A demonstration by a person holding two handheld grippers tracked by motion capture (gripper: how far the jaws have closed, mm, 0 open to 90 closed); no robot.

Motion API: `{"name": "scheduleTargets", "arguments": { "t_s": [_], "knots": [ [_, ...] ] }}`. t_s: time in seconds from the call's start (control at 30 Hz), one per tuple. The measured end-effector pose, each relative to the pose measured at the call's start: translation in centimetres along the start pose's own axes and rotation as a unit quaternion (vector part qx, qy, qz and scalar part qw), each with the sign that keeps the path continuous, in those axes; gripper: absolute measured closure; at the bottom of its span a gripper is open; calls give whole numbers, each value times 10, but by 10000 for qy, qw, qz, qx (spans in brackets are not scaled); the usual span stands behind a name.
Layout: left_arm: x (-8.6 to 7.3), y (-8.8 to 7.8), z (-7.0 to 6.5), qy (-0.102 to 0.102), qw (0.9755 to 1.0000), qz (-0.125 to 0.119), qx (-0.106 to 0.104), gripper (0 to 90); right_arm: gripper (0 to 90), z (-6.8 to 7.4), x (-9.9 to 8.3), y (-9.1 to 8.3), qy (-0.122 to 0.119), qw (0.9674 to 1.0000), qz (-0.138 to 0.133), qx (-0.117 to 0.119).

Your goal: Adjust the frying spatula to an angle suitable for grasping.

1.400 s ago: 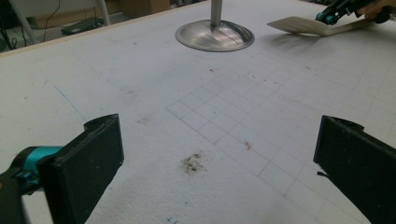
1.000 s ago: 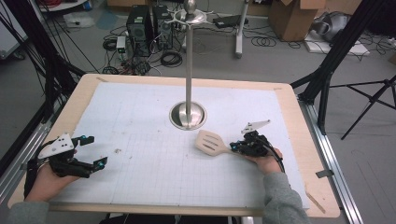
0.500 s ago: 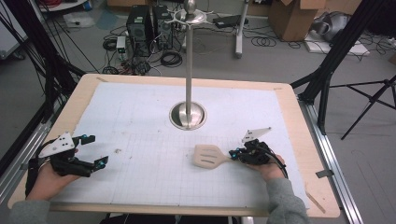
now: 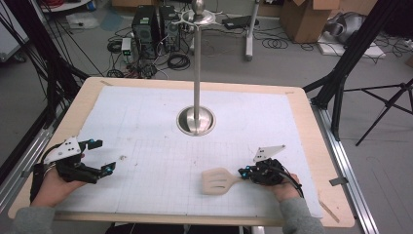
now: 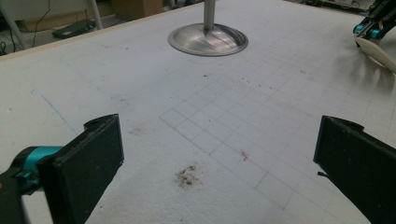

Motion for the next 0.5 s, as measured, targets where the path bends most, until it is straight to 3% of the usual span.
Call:
{"name": "scheduleTargets", "arguments": {
  "t_s": [0.07,0.2,0.4,0.5],
  "knots": [
    [1,1,-1,27,10000,3,-19,20,900,-3,3,-3,-29,9999,-88,-108],
    [3,0,0,-2,10000,-64,-9,20,900,-6,11,-25,101,9978,-641,-160],
    [2,2,0,8,10000,-29,-29,20,900,-13,-15,-51,446,9950,-814,-374],
    [3,4,-1,26,10000,-15,-57,20,900,-16,-31,-65,668,9915,-989,-517]
  ]
}}
Point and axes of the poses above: each handheld gripper's, and its own axes: y roughly forward along the jaws, x roughly out of its top, z roughly to its left, the point moved 10 cm from there along y, roughly forward along the jaws, and after that the axes turned 3 degrees about x, right-handed, at the moved point
